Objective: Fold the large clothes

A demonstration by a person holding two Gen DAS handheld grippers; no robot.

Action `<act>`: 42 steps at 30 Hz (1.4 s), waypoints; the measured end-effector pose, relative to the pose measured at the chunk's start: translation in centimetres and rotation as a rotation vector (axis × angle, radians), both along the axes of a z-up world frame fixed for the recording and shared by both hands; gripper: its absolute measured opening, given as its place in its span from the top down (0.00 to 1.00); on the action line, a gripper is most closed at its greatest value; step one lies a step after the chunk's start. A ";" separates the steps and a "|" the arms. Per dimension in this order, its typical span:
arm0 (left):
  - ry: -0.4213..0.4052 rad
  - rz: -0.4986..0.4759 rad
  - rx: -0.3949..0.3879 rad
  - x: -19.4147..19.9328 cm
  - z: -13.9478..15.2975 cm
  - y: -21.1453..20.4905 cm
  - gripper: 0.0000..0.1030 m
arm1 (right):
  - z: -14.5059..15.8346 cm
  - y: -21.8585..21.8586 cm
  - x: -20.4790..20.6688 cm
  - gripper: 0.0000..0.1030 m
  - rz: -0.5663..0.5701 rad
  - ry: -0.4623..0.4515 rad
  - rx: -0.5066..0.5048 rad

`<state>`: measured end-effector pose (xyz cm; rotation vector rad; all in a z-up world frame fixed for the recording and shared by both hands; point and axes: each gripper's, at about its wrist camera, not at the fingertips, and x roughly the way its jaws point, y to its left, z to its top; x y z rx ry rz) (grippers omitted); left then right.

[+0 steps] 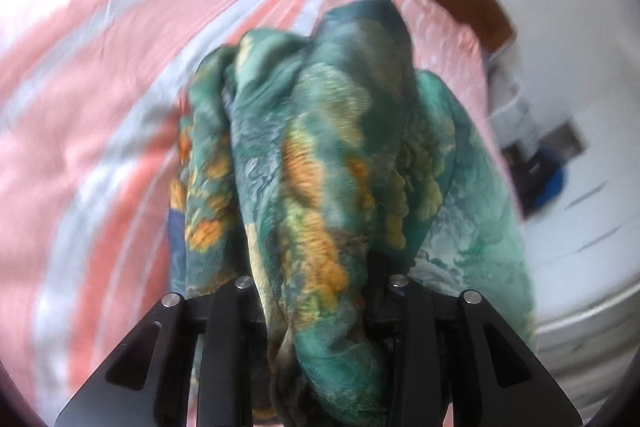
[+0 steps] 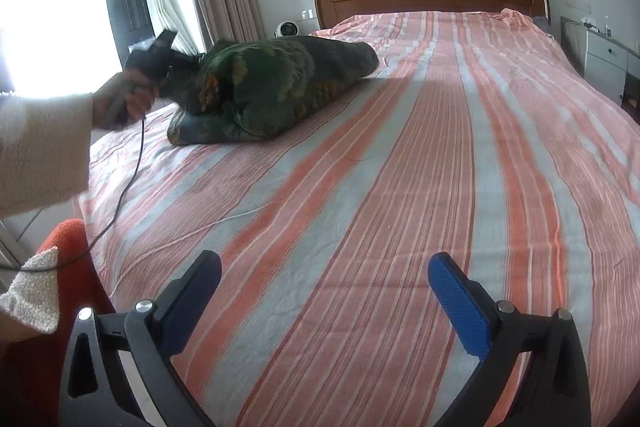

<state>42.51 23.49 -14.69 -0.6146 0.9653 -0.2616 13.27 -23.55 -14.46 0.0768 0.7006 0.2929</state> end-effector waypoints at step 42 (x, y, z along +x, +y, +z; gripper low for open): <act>-0.246 0.312 0.371 -13.7 -2.7 7.2 0.09 | 0.4 32.4 38.6 0.00 0.087 0.021 -0.197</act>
